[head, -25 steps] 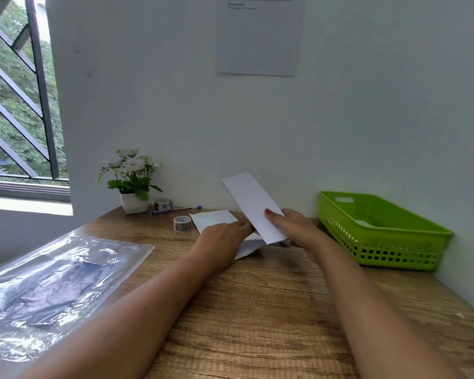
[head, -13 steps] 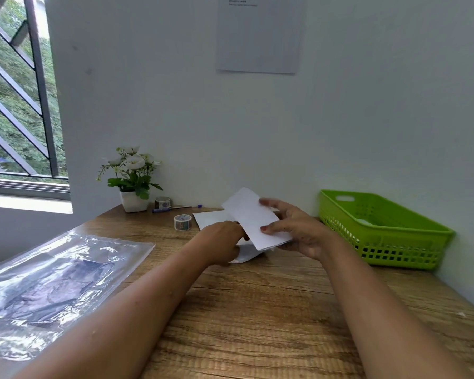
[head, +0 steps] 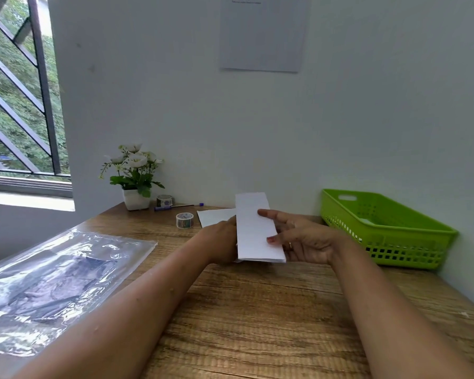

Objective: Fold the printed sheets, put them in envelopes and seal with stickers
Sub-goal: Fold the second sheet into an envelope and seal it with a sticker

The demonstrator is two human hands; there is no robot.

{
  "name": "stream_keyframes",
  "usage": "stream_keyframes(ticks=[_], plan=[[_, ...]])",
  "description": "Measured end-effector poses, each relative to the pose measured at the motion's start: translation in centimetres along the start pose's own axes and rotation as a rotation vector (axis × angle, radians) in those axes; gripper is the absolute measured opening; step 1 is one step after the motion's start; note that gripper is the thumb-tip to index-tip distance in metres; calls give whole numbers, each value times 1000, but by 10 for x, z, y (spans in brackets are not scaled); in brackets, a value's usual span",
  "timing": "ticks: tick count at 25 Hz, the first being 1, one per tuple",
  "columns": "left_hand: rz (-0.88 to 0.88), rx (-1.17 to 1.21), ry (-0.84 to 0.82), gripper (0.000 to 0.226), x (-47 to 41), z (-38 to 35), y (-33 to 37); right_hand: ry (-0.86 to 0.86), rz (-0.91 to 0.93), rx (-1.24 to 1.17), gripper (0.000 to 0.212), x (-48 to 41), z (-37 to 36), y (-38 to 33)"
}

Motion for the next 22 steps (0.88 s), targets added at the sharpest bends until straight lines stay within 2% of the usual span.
stream_keyframes(ticks=[2, 6, 8, 13, 15, 17, 22], plan=[[-6, -5, 35, 60, -1, 1, -2, 55, 4, 15, 64, -5, -1, 2], [-25, 71, 76, 40, -3, 7, -7, 184, 132, -8, 60, 1, 14, -20], [-21, 111, 67, 32, -6, 8, -13, 142, 158, 8, 59, 19, 19, -30], [17, 145, 15, 30, -9, 6, -18, -29, 40, 124, 58, 42, 28, -16], [35, 185, 4, 31, -9, 5, -19, -71, 15, -22, 67, 44, 34, -9], [24, 217, -26, 32, -11, 2, -20, -92, -27, -165, 67, 45, 34, -1], [15, 375, -95, 34, -13, -3, -25, -129, -151, -121, 65, 34, 27, 21]])
Point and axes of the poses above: each hand's wrist, its own x-axis away from the middle knuckle, its own z-axis out of the back of the hand, y = z × x, the point moved 7 cm from there along -x, towards the middle knuckle, and after that the axes turned 4 degrees about -y, right-handed, at the moved point
